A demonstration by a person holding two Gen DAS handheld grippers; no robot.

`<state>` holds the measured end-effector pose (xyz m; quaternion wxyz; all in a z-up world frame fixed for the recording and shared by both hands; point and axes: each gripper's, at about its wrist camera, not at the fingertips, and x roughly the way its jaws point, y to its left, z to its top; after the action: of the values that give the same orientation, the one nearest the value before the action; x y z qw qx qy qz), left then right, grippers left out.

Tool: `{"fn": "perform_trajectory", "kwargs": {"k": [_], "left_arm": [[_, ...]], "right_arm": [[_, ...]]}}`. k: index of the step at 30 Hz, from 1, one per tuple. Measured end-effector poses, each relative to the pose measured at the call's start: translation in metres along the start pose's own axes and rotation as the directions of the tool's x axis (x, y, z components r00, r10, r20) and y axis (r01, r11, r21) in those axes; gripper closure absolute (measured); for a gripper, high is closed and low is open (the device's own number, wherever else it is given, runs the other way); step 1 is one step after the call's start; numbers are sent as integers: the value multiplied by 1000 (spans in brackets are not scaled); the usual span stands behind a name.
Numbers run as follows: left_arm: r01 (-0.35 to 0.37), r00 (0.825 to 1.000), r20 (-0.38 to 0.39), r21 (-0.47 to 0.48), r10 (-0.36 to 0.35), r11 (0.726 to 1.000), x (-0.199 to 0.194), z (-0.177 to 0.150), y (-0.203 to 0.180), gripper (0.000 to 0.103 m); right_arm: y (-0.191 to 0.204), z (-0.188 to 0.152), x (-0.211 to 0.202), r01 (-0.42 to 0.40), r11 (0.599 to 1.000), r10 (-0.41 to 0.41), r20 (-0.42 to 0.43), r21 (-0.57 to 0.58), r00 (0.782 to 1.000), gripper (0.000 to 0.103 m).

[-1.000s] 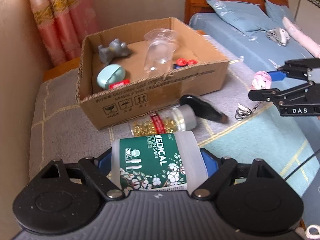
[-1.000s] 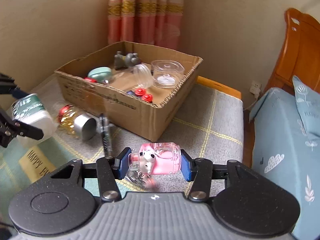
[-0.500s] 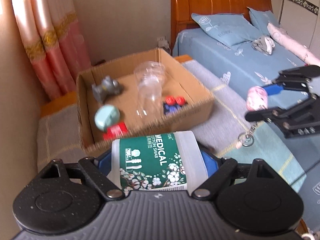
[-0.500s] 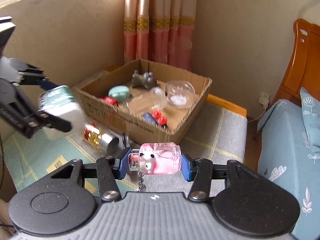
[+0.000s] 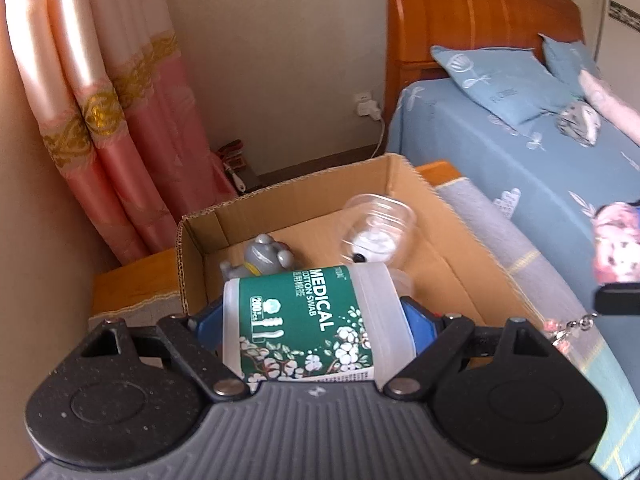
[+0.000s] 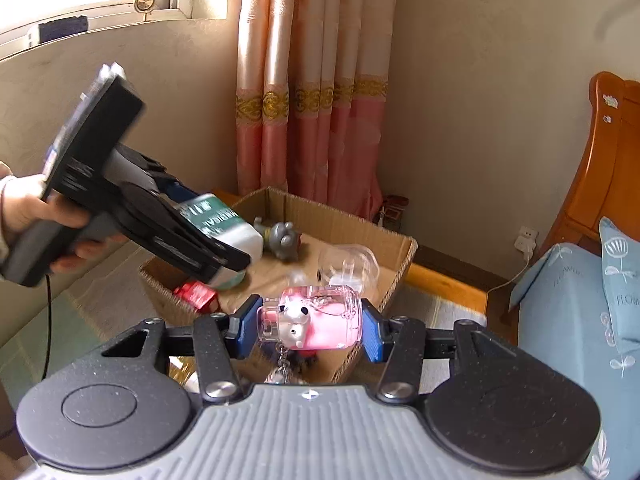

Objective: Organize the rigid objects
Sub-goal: 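Carry both bottles over the box and open both tools to drop them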

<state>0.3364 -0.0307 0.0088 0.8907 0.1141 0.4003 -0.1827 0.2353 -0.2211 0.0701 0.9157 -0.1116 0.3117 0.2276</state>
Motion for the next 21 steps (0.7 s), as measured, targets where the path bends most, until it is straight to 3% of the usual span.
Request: {"fn": "perform_trajectory", "kwargs": {"k": [8,11,21], "left_arm": [[18,1000,-5,-51,-18,999,26,11,15,16],[66,998,4,-65,-66,996,28,10,20,7],[15,1000,-20,-58,-16,998,8,-20,30,7]], "right_arm": [[-10,32,17,-1,1000,1,16,12,1000,47],[-9,40,23,-7,1000,7,15,16,1000,47],[1,64,56,-35,999,35,-30,15,999,47]]}}
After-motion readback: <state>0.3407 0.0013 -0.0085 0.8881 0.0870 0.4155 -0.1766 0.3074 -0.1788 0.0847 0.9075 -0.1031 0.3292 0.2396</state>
